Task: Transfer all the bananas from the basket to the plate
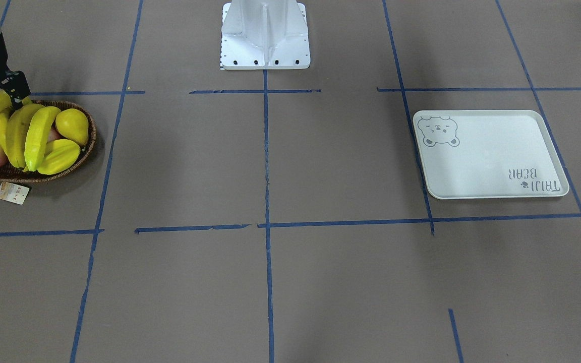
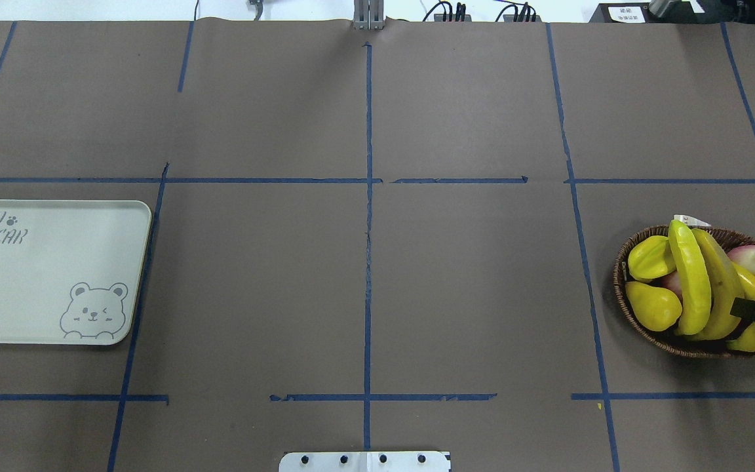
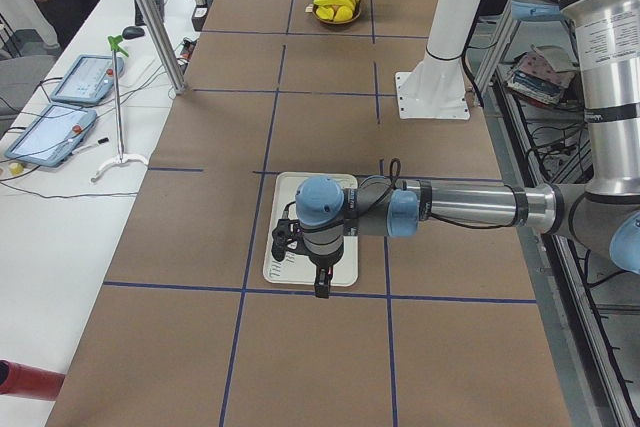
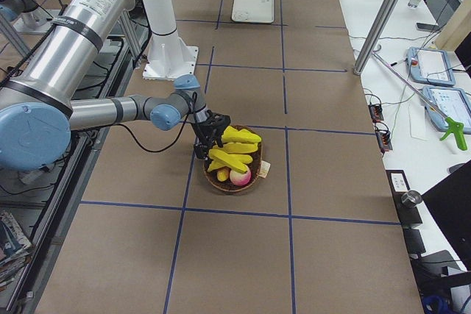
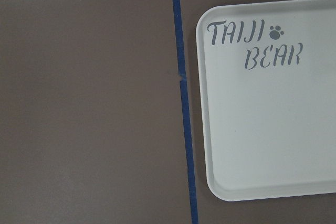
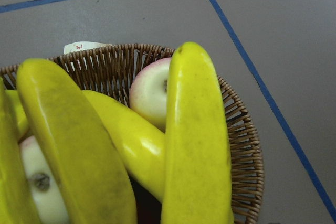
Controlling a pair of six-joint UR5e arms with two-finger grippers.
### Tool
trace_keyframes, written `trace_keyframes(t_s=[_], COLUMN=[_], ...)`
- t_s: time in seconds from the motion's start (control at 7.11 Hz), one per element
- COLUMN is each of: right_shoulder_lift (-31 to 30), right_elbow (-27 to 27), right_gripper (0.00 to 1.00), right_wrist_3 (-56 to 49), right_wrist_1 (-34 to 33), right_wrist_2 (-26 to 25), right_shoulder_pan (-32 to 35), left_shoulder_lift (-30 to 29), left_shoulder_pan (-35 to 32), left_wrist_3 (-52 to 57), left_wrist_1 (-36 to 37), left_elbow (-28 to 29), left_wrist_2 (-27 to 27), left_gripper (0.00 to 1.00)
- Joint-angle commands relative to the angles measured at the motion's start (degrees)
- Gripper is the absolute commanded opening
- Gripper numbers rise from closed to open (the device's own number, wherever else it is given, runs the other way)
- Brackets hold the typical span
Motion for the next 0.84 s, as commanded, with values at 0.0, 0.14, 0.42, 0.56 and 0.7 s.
trace_keyframes(t_s=[0.0, 0.14, 0.42, 0.56, 0.7], right_shoulder_lift=[0.20, 0.20, 0.20, 0.29, 0.29], right_elbow=[-0.19, -0.27, -0.27, -0.27, -0.27], right_gripper=[0.99, 0.87, 0.68, 0.52, 0.35], right_wrist_3=[1.19, 2.06, 2.07, 2.07, 1.99], right_wrist_1=[-0.16, -0.25, -0.25, -0.25, -0.34], right_wrist_2=[0.02, 0.02, 0.02, 0.02, 0.02], right_shoulder_pan=[-2.11, -2.11, -2.11, -2.02, -2.02], left_shoulder_lift=[0.00, 0.00, 0.00, 0.00, 0.00], left_shoulder_pan=[0.00, 0.00, 0.00, 0.00, 0.00], left_wrist_3=[0.00, 0.00, 0.00, 0.00, 0.00], left_wrist_1=[0.00, 0.00, 0.00, 0.00, 0.00], left_elbow=[0.00, 0.00, 0.00, 0.00, 0.00], left_wrist_2=[0.07, -0.01, 0.07, -0.01, -0.01], left_gripper=[1.00, 1.00, 1.00, 1.00, 1.00])
